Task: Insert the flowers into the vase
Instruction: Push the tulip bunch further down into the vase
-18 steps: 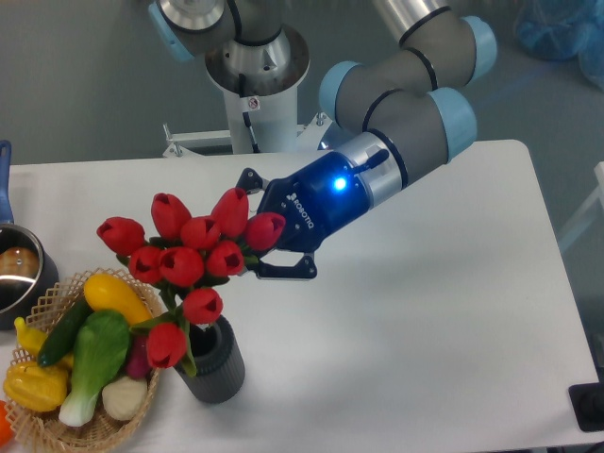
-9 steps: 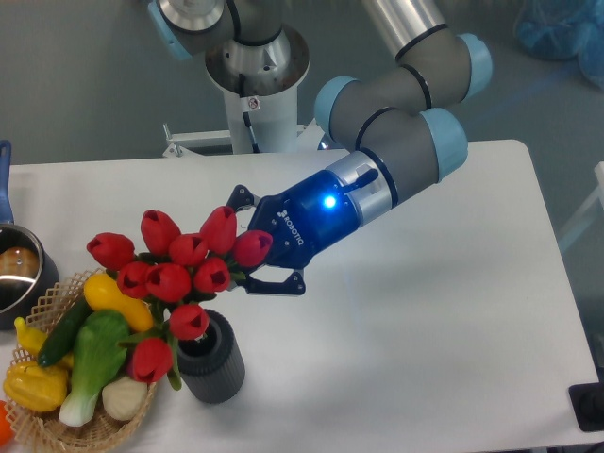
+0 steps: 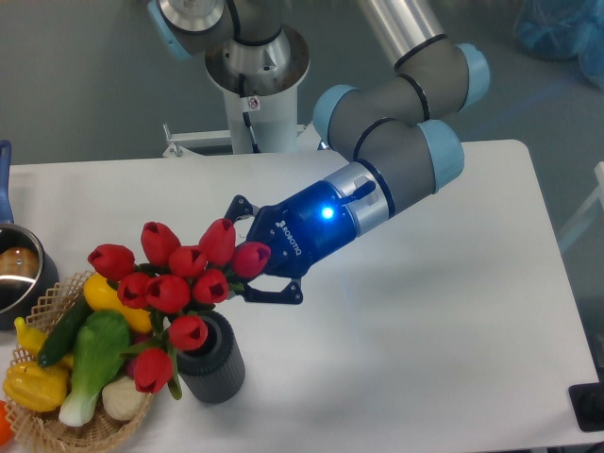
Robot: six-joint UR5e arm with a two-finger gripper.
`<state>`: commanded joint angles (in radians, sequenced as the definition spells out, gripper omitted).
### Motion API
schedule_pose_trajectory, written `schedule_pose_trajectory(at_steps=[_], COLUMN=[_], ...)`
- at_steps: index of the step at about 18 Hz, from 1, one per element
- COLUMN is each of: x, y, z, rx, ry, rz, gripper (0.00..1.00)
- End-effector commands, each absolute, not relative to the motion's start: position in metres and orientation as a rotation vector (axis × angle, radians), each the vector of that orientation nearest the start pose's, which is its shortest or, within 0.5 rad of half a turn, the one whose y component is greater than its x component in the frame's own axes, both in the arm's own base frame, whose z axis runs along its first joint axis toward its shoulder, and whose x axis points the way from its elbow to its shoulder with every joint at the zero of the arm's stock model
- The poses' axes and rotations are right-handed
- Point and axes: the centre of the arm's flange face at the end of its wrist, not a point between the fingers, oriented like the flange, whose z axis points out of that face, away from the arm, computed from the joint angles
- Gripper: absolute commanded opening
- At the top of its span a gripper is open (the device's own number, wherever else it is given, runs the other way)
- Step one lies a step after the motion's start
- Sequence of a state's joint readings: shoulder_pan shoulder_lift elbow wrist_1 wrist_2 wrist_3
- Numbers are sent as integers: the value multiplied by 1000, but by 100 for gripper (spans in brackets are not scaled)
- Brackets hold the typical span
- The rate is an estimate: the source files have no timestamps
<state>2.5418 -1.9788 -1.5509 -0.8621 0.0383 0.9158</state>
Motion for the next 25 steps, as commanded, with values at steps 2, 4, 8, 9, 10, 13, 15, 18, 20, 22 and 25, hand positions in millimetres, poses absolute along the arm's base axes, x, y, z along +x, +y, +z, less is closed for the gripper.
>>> schedule_pose_trajectory(at_steps=[2,4,8,9,10,13,15,18,20,22,25], x=[-386,-386,-385,-385,-387,-386,-387,-387,-388,-389,-389], y=[546,546,545,545,545,546,546,547,547,549,554], z=[434,435,438,439,439,438,437,433,430,425,413], rx=[-1640,-1640,-1638,-1637,-1637,-1638,-1638,-1642,-1661,-1672,-1698], ry=[211,213,217,219,218,219,217,211,207,204,195], rz=[-707,-706,-701,-701,-699,-700,-701,-706,-697,-697,-704], gripper=[0,0,0,0,0,0,0,0,0,0,0])
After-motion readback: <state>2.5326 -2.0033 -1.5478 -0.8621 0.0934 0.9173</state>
